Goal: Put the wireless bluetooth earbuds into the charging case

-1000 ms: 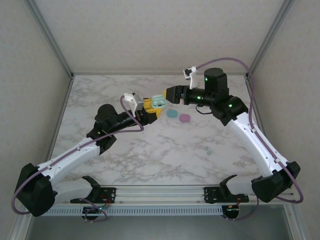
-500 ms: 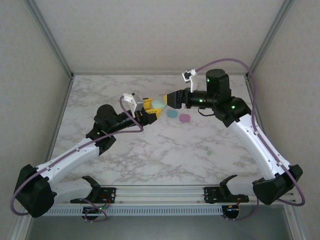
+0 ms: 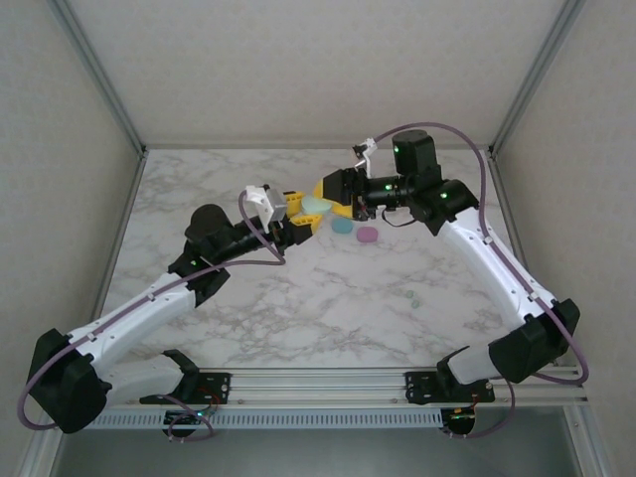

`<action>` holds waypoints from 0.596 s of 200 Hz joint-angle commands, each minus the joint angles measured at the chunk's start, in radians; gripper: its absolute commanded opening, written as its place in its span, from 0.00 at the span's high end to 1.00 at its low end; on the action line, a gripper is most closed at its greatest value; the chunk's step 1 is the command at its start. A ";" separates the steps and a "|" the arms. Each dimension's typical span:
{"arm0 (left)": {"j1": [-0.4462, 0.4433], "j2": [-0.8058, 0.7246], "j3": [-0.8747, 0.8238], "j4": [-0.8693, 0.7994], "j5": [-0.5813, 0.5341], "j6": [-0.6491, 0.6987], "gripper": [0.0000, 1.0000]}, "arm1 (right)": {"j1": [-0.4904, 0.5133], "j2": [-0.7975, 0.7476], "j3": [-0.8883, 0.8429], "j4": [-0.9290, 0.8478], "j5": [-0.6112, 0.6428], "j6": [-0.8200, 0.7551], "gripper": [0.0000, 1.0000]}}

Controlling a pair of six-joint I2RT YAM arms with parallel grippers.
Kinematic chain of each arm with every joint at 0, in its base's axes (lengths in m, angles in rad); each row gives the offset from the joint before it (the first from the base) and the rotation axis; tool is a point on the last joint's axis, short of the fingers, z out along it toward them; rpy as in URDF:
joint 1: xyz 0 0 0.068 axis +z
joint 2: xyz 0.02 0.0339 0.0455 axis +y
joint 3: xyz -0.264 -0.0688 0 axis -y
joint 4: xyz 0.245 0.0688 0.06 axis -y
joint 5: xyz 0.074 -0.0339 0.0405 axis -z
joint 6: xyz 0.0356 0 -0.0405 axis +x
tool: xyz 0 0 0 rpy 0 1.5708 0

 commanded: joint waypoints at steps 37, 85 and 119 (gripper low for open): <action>-0.009 -0.021 0.044 0.008 -0.020 0.042 0.82 | 0.001 0.002 -0.064 0.167 -0.172 0.171 0.40; -0.009 -0.022 0.046 -0.006 -0.024 0.044 0.81 | 0.000 -0.011 -0.080 0.181 -0.188 0.170 0.49; -0.009 -0.019 0.045 -0.011 -0.029 0.046 0.81 | -0.005 -0.019 -0.080 0.161 -0.190 0.151 0.48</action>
